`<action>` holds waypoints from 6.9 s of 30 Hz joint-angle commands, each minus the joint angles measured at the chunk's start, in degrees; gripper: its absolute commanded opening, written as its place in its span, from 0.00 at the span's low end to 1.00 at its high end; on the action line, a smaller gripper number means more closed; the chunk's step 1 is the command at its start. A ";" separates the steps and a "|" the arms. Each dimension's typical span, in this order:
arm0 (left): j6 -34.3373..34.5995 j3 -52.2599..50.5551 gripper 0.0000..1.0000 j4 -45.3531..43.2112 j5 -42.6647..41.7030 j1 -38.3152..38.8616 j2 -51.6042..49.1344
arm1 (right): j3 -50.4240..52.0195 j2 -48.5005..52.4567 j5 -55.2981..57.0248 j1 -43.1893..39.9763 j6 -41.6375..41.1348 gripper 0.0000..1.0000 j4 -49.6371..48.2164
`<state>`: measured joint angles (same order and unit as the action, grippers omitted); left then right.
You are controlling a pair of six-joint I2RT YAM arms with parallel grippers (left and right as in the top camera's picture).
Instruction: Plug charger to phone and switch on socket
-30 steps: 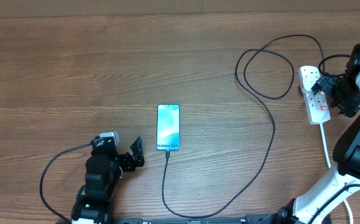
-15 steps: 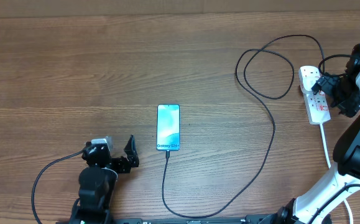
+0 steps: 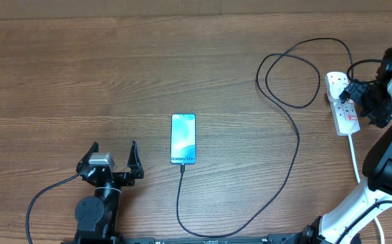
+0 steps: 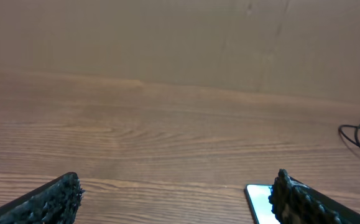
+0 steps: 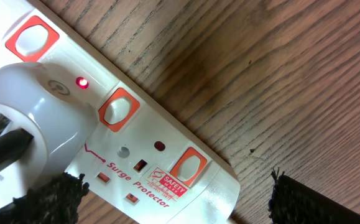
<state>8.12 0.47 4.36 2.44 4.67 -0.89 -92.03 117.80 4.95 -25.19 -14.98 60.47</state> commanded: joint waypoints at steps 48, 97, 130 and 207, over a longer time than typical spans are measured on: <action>-1.92 -0.20 1.00 -0.11 0.57 -1.29 0.63 | -1.79 -3.54 -2.05 0.48 -1.03 1.00 -2.12; -1.92 -0.20 1.00 -0.11 0.57 -1.29 0.63 | 3.30 -33.75 -2.05 8.79 -1.03 1.00 -2.08; -1.92 -0.20 1.00 -0.11 0.57 -1.29 0.63 | 15.26 -32.52 -2.05 15.50 -1.03 1.00 -1.88; -1.92 -0.20 1.00 -0.11 0.57 -1.29 0.63 | 71.41 -55.17 -9.14 24.22 0.48 1.00 -52.72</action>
<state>7.25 0.47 4.36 2.44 3.97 -0.86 -22.90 64.27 -2.81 -1.37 -14.94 8.58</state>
